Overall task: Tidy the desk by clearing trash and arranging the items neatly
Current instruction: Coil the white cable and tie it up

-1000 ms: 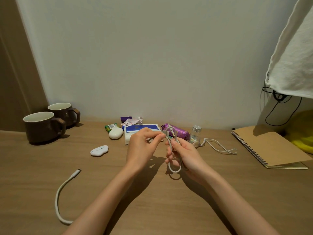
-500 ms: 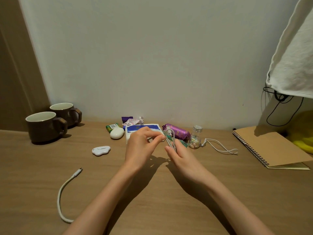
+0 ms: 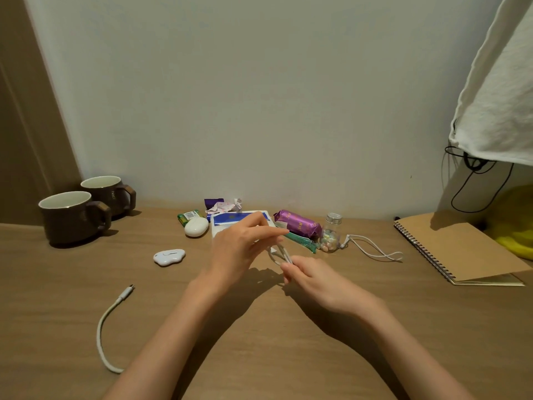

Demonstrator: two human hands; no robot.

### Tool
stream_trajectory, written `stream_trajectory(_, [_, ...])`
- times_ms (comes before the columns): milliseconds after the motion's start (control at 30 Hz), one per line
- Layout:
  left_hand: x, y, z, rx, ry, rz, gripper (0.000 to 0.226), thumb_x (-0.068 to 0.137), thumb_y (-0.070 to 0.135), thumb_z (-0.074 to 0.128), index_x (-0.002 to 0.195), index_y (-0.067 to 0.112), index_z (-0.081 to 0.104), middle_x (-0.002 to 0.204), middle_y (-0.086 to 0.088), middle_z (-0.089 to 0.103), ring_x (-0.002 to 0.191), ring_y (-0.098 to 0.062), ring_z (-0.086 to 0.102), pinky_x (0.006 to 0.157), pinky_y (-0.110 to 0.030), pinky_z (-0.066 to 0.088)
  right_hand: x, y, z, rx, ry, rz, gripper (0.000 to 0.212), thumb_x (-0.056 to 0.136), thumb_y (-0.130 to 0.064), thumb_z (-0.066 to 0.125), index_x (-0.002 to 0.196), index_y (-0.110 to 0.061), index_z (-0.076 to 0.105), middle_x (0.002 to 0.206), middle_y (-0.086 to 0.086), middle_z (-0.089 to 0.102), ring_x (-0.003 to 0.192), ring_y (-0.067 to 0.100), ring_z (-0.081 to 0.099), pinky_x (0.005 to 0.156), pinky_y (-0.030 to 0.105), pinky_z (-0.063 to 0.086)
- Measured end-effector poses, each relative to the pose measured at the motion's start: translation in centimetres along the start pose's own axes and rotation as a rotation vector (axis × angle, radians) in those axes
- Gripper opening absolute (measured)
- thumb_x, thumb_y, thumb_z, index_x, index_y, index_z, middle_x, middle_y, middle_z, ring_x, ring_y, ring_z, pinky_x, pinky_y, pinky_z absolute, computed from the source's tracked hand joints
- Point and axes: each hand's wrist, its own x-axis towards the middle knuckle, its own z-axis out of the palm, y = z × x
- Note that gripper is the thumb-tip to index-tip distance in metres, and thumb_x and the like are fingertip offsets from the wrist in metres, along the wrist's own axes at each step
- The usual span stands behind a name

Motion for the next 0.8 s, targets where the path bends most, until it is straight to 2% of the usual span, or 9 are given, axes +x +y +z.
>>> stream_trajectory(133, [-0.1, -0.3, 0.0, -0.163, 0.038, -0.182, 0.03, 0.083, 0.046, 0.053, 0.096, 0.027, 0.073, 0.08, 0.009, 0.058, 0.07, -0.01, 0.054, 0.054, -0.037, 0.047, -0.3, -0.4, -0.7, 0.003, 0.02, -0.064, 0.031, 0.101, -0.036, 0.034, 0.086, -0.021, 0.057, 0.071, -0.01, 0.047, 0.064, 0.003, 0.041, 0.059, 0.018, 0.032])
stream_trajectory(200, [0.1, -0.3, 0.0, -0.251, 0.048, -0.278, 0.025, 0.081, 0.041, 0.058, 0.094, 0.028, 0.074, 0.079, 0.011, 0.059, 0.073, -0.005, 0.055, 0.058, -0.024, 0.046, -0.3, -0.4, -0.9, 0.024, 0.04, -0.086, 0.03, 0.101, -0.035, 0.034, 0.084, -0.022, 0.055, 0.067, -0.01, 0.044, 0.058, 0.001, 0.04, 0.056, 0.016, 0.032])
stream_trajectory(267, [0.2, -0.2, 0.1, -0.335, 0.057, -0.376, 0.018, 0.083, 0.035, 0.062, 0.093, 0.028, 0.075, 0.076, 0.013, 0.059, 0.068, 0.001, 0.052, 0.057, -0.012, 0.037, -0.2, -0.3, -0.8, 0.081, 0.091, -0.096, 0.029, 0.101, -0.033, 0.035, 0.08, -0.022, 0.052, 0.063, -0.01, 0.044, 0.054, 0.0, 0.04, 0.053, 0.015, 0.032])
stream_trajectory(367, [0.4, 0.0, 0.1, -0.423, 0.069, -0.472, 0.024, 0.091, 0.035, 0.053, 0.104, 0.03, 0.072, 0.065, 0.011, 0.057, 0.055, 0.001, 0.044, 0.051, -0.013, 0.031, 0.0, -0.2, -1.1, 0.331, 0.154, -0.063, 0.029, 0.102, -0.03, 0.034, 0.079, -0.018, 0.048, 0.058, -0.008, 0.041, 0.046, 0.003, 0.035, 0.042, 0.015, 0.028])
stream_trajectory(467, [0.6, 0.4, 0.7, -0.558, 0.032, -0.585, 0.028, 0.098, 0.032, 0.043, 0.114, 0.028, 0.065, 0.05, 0.009, 0.045, 0.046, -0.002, 0.038, 0.044, -0.012, 0.028, -0.1, -0.2, -1.8, 0.656, 0.193, 0.059, 0.028, 0.102, -0.035, 0.035, 0.081, -0.019, 0.047, 0.053, -0.009, 0.036, 0.04, 0.004, 0.03, 0.033, 0.016, 0.022])
stream_trajectory(533, [0.5, 1.0, 1.0, -0.64, 0.031, -0.651, 0.026, 0.099, 0.029, 0.04, 0.113, 0.024, 0.061, 0.056, 0.011, 0.046, 0.048, -0.004, 0.035, 0.043, -0.017, 0.029, 0.1, 0.0, -2.0, 0.863, 0.246, 0.107, 0.027, 0.101, -0.036, 0.038, 0.082, -0.02, 0.047, 0.052, -0.009, 0.032, 0.04, 0.004, 0.025, 0.034, 0.014, 0.018])
stream_trajectory(600, [0.4, 1.5, 1.4, -0.634, 0.023, -0.658, 0.018, 0.099, 0.028, 0.042, 0.106, 0.02, 0.056, 0.067, 0.006, 0.053, 0.051, -0.004, 0.041, 0.045, -0.016, 0.033, 0.5, 0.2, -2.1, 0.999, 0.314, 0.126, 0.025, 0.101, -0.034, 0.039, 0.083, -0.019, 0.048, 0.052, -0.01, 0.03, 0.04, 0.003, 0.022, 0.034, 0.014, 0.016])
stream_trajectory(667, [0.1, 1.8, 1.7, -0.507, -0.006, -0.591, 0.014, 0.097, 0.029, 0.046, 0.096, 0.02, 0.057, 0.071, 0.006, 0.061, 0.056, 0.0, 0.051, 0.051, -0.015, 0.037, 0.7, 0.4, -2.0, 1.022, 0.378, 0.142, 0.025, 0.101, -0.033, 0.038, 0.085, -0.018, 0.05, 0.051, -0.011, 0.031, 0.041, 0.003, 0.022, 0.034, 0.014, 0.018])
stream_trajectory(800, [-0.5, 2.7, 1.8, -0.245, -0.152, -0.426, 0.014, 0.095, 0.032, 0.049, 0.09, 0.026, 0.061, 0.07, 0.01, 0.061, 0.064, -0.001, 0.055, 0.057, -0.013, 0.038, 0.6, 0.2, -1.6, 0.833, 0.442, 0.151, 0.024, 0.1, -0.032, 0.041, 0.092, -0.015, 0.056, 0.055, -0.008, 0.037, 0.047, 0.006, 0.03, 0.038, 0.016, 0.025])
